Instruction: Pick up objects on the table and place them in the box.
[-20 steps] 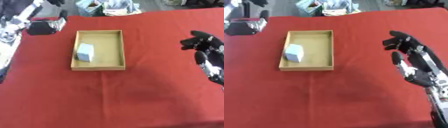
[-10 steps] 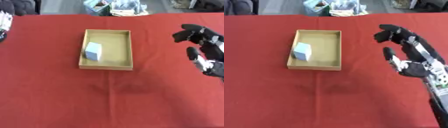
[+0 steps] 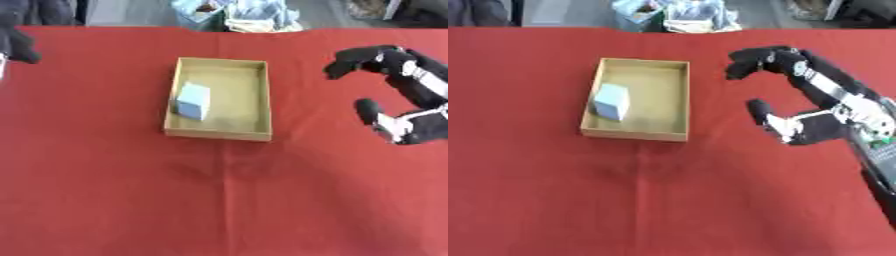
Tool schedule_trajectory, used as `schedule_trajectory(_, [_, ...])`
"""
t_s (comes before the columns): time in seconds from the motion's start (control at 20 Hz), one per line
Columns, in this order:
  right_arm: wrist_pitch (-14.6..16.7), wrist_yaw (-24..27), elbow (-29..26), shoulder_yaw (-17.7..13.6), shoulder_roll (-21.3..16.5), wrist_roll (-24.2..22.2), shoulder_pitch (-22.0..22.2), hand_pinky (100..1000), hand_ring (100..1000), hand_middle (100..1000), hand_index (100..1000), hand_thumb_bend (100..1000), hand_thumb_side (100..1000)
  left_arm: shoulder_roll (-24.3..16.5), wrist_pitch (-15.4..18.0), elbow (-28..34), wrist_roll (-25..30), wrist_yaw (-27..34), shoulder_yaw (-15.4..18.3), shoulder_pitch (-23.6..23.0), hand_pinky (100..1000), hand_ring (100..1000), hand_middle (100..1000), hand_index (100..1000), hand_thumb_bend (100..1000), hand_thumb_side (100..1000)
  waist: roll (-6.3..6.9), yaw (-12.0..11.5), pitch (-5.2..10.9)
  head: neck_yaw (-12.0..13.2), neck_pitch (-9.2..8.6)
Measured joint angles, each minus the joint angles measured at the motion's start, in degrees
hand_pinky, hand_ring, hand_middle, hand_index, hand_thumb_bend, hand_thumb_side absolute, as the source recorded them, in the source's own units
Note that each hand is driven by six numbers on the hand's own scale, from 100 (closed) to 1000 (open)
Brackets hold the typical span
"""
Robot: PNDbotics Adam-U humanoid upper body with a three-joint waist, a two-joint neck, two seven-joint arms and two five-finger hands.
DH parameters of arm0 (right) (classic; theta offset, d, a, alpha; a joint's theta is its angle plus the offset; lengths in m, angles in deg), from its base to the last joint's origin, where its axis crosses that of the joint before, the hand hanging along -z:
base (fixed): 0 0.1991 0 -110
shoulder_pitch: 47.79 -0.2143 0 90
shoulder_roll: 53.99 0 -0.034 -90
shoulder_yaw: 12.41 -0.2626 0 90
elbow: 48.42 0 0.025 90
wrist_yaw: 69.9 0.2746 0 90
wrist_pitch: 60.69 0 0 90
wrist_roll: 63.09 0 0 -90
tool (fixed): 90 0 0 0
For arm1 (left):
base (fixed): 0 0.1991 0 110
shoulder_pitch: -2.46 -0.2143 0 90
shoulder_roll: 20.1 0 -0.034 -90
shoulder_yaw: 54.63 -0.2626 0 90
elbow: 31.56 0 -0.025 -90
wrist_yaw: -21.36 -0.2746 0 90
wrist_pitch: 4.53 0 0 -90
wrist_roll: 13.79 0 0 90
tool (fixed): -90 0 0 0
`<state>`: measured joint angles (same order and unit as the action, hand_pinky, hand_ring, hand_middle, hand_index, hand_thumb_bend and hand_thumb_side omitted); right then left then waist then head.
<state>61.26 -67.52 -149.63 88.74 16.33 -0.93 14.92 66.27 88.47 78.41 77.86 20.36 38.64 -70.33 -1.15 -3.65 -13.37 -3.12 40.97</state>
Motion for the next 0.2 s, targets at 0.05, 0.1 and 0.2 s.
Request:
schedule_trajectory(0.05, [0.6,0.0,0.1,0.9,-0.9,-0.7,-0.8,751,810,709,928,100,479,0.3,-0.2,0.0,0.0,0.0,0.2,-0.3,623,561,558,774,100,708,-0.08,-0.1,0.02,0.0,0.11])
schedule_trajectory(0.1, [1.3,0.0,0.1,1.7,-1.7,-1.4,-1.5,751,810,710,928,100,478,0.5,-0.3,0.1,0.0,0.0,0.4,-0.7,623,561,558,775,100,709,-0.17,-0.2,0.04,0.0,0.21])
schedule_trajectory(0.2, [2.3,0.0,0.1,3.0,-3.2,-2.4,-2.6,752,809,710,928,100,478,0.9,-0.7,0.2,0.0,0.0,0.6,-1.1,624,561,558,775,100,714,-0.31,-0.1,0.08,-0.1,0.34])
